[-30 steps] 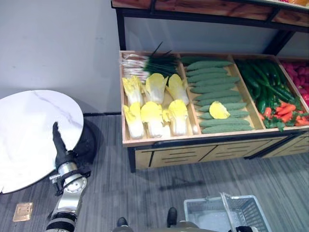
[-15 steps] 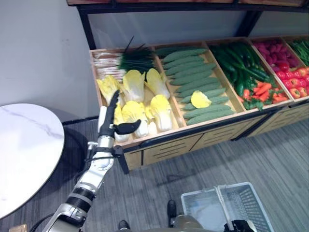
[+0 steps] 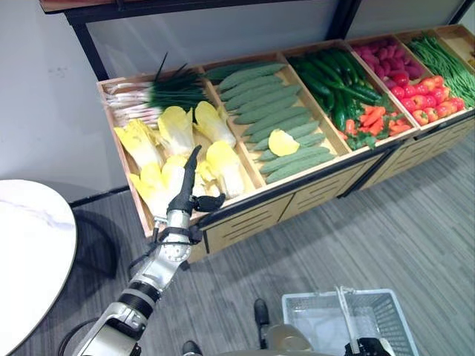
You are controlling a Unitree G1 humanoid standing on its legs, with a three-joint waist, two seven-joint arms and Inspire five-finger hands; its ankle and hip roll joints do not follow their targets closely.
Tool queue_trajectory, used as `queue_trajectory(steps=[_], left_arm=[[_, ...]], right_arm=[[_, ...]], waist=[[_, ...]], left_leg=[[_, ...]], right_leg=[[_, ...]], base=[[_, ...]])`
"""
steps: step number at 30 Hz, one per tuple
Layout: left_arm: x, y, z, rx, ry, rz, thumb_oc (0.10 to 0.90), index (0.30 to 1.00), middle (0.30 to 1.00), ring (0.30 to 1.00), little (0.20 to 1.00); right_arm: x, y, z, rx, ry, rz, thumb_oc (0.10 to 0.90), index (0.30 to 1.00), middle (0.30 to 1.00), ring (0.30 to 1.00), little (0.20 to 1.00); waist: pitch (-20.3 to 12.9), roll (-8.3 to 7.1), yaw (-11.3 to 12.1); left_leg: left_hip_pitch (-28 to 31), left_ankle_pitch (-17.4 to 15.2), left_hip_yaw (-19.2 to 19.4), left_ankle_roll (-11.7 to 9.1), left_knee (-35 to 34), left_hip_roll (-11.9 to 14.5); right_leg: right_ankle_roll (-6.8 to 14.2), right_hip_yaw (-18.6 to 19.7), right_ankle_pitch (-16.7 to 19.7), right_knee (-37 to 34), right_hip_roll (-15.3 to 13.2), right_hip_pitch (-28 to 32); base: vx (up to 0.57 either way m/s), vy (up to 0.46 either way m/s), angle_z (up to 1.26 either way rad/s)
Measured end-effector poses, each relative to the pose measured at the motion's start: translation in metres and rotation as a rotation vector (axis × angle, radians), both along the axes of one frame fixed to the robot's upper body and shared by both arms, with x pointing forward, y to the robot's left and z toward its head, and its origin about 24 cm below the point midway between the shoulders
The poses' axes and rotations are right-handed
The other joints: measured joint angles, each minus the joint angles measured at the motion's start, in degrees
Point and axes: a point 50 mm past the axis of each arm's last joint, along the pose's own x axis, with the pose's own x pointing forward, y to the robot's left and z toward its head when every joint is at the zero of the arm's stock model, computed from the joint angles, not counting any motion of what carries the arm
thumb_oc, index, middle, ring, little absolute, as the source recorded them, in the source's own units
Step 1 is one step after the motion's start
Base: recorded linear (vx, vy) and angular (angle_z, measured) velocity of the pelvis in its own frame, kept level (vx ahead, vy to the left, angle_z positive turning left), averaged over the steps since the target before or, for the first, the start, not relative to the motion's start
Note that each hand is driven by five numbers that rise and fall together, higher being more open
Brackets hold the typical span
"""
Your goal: Get the vegetables into the basket
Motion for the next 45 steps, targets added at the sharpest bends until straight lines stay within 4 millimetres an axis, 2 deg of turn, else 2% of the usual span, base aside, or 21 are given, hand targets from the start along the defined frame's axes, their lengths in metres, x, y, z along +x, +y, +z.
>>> queue_trajectory(steps=[3, 9, 12, 17, 21, 26, 29, 31, 35, 41, 45], left_arm=[[0.003, 0.0, 0.007, 0.117, -0.073, 0.01, 0.9, 1.0, 1.0, 1.0, 1.0], [0.006, -0.001, 0.015, 0.247, -0.148, 0.009, 0.9, 1.0, 1.0, 1.0, 1.0], [0.006, 0.002, 0.011, 0.294, -0.152, 0.034, 0.9, 1.0, 1.0, 1.0, 1.0], [0.005, 0.016, -0.005, 0.349, -0.077, 0.117, 0.9, 1.0, 1.0, 1.0, 1.0], [0.005, 0.021, -0.006, 0.379, -0.07, 0.142, 0.9, 1.0, 1.0, 1.0, 1.0], [0.006, 0.037, -0.002, 0.509, -0.086, 0.137, 0.9, 1.0, 1.0, 1.0, 1.0], [0.009, 0.044, -0.005, 0.605, -0.065, 0.118, 0.9, 1.0, 1.0, 1.0, 1.0], [0.009, 0.043, -0.007, 0.627, -0.059, 0.099, 0.9, 1.0, 1.0, 1.0, 1.0], [0.011, 0.037, -0.011, 0.802, -0.05, -0.036, 0.9, 1.0, 1.0, 1.0, 1.0], [0.023, 0.026, 0.003, 1.002, -0.101, -0.201, 0.9, 1.0, 1.0, 1.0, 1.0], [0.027, 0.025, 0.01, 1.012, -0.125, -0.203, 0.9, 1.0, 1.0, 1.0, 1.0]], right_arm=[[0.0, 0.0, 0.0, -0.007, -0.004, 0.002, 0.4, 0.3, 0.3, 0.3, 0.3], [0.004, 0.002, 0.0, -0.015, -0.018, 0.019, 0.4, 0.3, 0.3, 0.3, 0.3], [0.005, 0.003, 0.0, -0.018, -0.023, 0.019, 0.4, 0.3, 0.3, 0.3, 0.3], [0.005, 0.006, -0.001, -0.02, -0.027, 0.015, 0.4, 0.3, 0.3, 0.3, 0.3], [0.006, 0.009, -0.002, -0.014, -0.03, 0.015, 0.4, 0.3, 0.3, 0.3, 0.3], [0.008, 0.01, -0.001, -0.014, -0.041, 0.019, 0.4, 0.3, 0.3, 0.3, 0.3], [0.011, 0.01, -0.001, -0.013, -0.049, 0.025, 0.4, 0.3, 0.3, 0.3, 0.3], [0.012, 0.01, -0.001, -0.013, -0.054, 0.029, 0.4, 0.3, 0.3, 0.3, 0.3], [0.021, 0.01, 0.001, -0.014, -0.073, 0.047, 0.4, 0.3, 0.3, 0.3, 0.3], [0.029, 0.011, 0.002, -0.012, -0.096, 0.056, 0.4, 0.3, 0.3, 0.3, 0.3], [0.03, 0.011, 0.002, -0.012, -0.102, 0.057, 0.4, 0.3, 0.3, 0.3, 0.3]], waist=[[0.0, 0.0, 0.1], [0.0, -0.04, 0.1], [0.0, -0.05, 0.1], [0.2, -0.31, 0.2], [0.5, -1.19, 0.8], [0.6, -1.38, 0.8], [0.6, -1.39, 0.8], [0.6, -1.39, 0.7], [0.6, -1.37, 0.3], [0.8, -1.24, -0.3], [1.0, -1.05, -0.4]], left_leg=[[0.0, 0.0, 0.1, 0.0, 0.0, 0.0], [0.0, 0.0, 0.3, 0.0, 0.0, 0.0], [0.0, 0.0, 0.3, 0.0, 0.0, 0.0], [-0.1, 0.0, 0.3, 0.0, 0.0, 0.0], [-0.2, 0.0, 0.3, 0.0, 0.0, 0.0], [-0.2, 0.0, 0.5, 0.0, 0.0, 0.0], [-0.1, 0.0, 0.8, 0.0, 0.0, 0.0], [-0.2, 0.0, 1.1, 0.0, 0.0, 0.0], [-0.4, -0.1, 2.1, -0.1, 0.0, -0.1], [-0.8, -0.1, 3.2, -0.1, 0.0, -0.2], [-0.8, 0.0, 3.3, -0.1, 0.0, -0.2]], right_leg=[[-0.1, 0.2, 0.1, 0.0, 0.1, -0.1], [0.1, 0.3, 0.0, 0.0, 0.1, -0.2], [0.1, 0.3, 0.0, 0.0, 0.1, -0.2], [0.1, 0.4, 0.0, 0.0, 0.1, -0.3], [0.0, 0.4, 0.1, 0.0, 0.1, -0.4], [0.0, 0.6, 0.2, 0.0, 0.2, -0.5], [0.1, 0.9, 0.2, 0.0, 0.2, -0.7], [0.1, 1.1, 0.2, 0.0, 0.3, -0.8], [0.1, 2.2, 0.6, 0.0, 0.4, -1.7], [-0.2, 3.3, 1.3, 0.0, 0.5, -2.7], [0.1, 3.3, 1.1, 0.0, 0.6, -2.7]], base=[[0.0, -0.01, -0.02], [0.0, 0.0, 0.0], [0.0, 0.0, 0.0], [0.0, 0.0, 0.0], [0.0, 0.0, 0.0], [0.0, 0.002, -0.01], [-0.01, 0.005, -0.04], [0.0, 0.018, -0.07], [-0.01, 0.015, -0.14], [-0.01, 0.018, -0.09], [0.0, 0.0, 0.0]])
